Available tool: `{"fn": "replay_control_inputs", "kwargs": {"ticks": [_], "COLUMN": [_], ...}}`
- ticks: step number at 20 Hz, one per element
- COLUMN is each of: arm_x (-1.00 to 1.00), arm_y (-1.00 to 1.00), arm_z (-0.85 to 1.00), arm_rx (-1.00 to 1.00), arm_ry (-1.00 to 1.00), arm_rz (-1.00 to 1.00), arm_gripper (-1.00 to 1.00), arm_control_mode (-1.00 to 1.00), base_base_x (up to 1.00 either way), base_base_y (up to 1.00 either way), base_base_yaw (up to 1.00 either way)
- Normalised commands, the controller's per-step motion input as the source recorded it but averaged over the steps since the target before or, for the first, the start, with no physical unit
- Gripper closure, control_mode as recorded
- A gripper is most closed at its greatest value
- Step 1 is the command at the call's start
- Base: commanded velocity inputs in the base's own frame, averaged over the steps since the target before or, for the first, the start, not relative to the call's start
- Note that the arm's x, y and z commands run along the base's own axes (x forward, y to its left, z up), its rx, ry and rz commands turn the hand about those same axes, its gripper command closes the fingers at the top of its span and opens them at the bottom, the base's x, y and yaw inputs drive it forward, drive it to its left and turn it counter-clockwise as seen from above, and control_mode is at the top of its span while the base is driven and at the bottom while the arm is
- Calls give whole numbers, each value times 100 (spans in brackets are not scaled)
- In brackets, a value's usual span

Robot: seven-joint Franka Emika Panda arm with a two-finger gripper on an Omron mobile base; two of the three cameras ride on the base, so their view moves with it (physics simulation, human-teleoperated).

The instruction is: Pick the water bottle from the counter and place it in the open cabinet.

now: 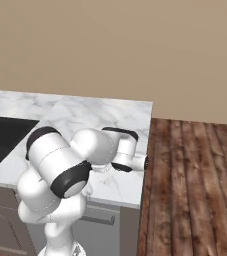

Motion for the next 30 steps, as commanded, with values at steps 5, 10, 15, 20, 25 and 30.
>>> {"fn": "replay_control_inputs", "kwargs": {"ticks": [5,10,15,20,25,30], "arm_x": [0,0,0,1,2,5], "arm_y": [4,1,9,20,23,18], "arm_z": [0,0,0,0,-1,-2], "arm_rx": [1,1,0,0,0,0], "arm_ry": [7,7,2,1,1,3], "arm_rz": [-5,-5,-3,-1,0,0], "arm_gripper": [-100,-100,-100,-100,-100,-100], "arm_control_mode": [-100,-100,-100,-100,-100,-100], "base_base_x": [0,0,0,0,0,0], "base_base_y": [0,0,0,0,0,0], "base_base_yaw": [0,0,0,0,0,0]}}
